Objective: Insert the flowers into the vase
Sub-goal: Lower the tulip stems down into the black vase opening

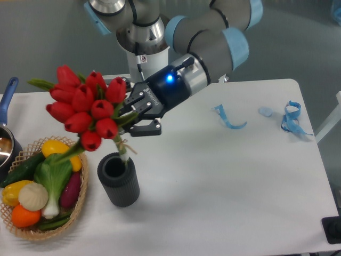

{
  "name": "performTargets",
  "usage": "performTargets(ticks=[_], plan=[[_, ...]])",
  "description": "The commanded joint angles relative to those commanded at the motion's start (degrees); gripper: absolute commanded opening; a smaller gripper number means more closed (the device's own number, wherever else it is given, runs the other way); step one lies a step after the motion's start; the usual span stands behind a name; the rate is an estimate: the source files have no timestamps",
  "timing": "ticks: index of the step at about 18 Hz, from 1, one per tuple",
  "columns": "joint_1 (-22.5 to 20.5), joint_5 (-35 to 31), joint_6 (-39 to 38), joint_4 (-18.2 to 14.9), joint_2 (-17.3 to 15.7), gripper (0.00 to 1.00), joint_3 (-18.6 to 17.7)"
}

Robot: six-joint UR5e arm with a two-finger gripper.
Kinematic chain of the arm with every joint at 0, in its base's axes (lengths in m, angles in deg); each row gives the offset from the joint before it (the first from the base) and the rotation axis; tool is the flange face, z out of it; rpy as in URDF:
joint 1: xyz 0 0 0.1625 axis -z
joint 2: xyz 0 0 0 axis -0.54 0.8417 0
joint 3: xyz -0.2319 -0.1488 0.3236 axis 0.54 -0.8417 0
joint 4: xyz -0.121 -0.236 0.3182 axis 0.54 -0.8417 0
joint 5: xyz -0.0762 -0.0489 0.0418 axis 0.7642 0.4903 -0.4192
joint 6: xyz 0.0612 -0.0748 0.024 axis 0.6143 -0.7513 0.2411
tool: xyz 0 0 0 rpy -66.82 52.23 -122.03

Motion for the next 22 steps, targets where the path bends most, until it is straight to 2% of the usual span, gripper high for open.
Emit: performTargets(ticks=[10, 18, 22], plan=[[0.0, -0.3, 0.2, 0.1, 1.0, 0.28, -2.5], [0.0, -0.8, 1.7, 0.1, 4.3, 0.28, -4.7], [0.0, -1.3, 4.8, 0.2, 6.3, 0.28, -7.0]])
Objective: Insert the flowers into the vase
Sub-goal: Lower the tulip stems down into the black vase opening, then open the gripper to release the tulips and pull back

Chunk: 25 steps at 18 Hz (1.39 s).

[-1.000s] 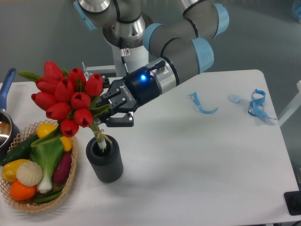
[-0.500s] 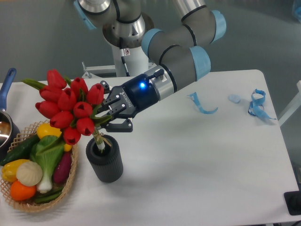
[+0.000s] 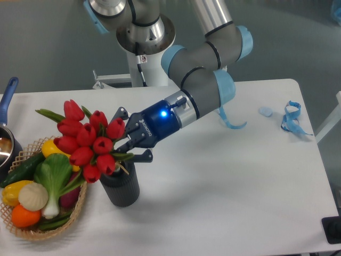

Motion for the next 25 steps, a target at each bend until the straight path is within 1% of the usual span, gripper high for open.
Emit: performTargets(ticks=[2, 6, 10, 14, 15, 17, 19, 20, 21, 24, 25], plan=[[0.0, -0.1, 1.9, -0.1, 0.0, 0.28, -1.3], [0.1, -1.1, 3.3, 0.3, 0.4, 0.28, -2.8], [0.2, -3.2, 3.6, 0.4, 1.3, 0.28, -3.0], [0.8, -3.5, 5.1, 0.4, 2.3, 0.31, -3.0], [0.8, -3.5, 5.5, 0.5, 2.6, 0.35, -2.9], [0.8, -3.5, 6.4, 0.6, 3.1, 0.40, -3.0], [0.8, -3.5, 7.5, 0.6, 3.3, 0.57, -2.9], [0.8, -3.5, 8.0, 0.6, 3.3, 0.61, -2.9], [0.8, -3.5, 8.4, 0.7, 3.3, 0.70, -2.9], [0.6, -3.6, 9.3, 0.7, 3.0, 0.91, -2.9], [0.6, -3.9, 9.3, 0.7, 2.9, 0.95, -2.9]])
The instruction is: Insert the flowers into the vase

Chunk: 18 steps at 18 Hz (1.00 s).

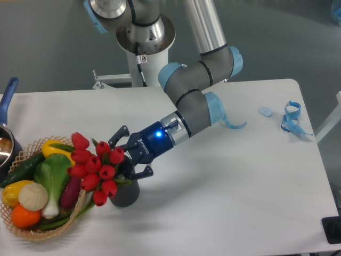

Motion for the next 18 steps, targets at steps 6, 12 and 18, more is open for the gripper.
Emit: performTargets(ticks=[6, 12, 18], plan=[[-0.7, -7.5, 3.2, 0.3, -1.7, 1.00, 0.0], [-6.1, -18.3, 4.0, 0.3, -8.2, 1.00, 1.1], [-12.5, -42.1, 3.2, -0.2, -18.9, 1.00, 3.5]])
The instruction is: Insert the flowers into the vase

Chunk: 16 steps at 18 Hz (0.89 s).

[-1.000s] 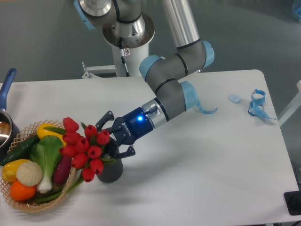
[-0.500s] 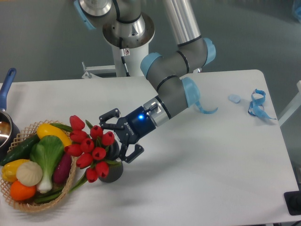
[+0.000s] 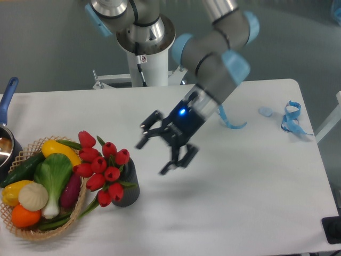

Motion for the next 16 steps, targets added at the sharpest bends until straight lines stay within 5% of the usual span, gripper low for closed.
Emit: performTargets(ticks=[5, 10, 16], plan=[[-4.8, -4.5, 0.3, -2.0, -1.3, 1.00, 4.8], [-5.6, -23.0, 15.8, -20.5, -3.3, 1.00, 12.3], [-13.4, -23.1, 32.4, -27.5, -7.4, 1.00, 11.6]])
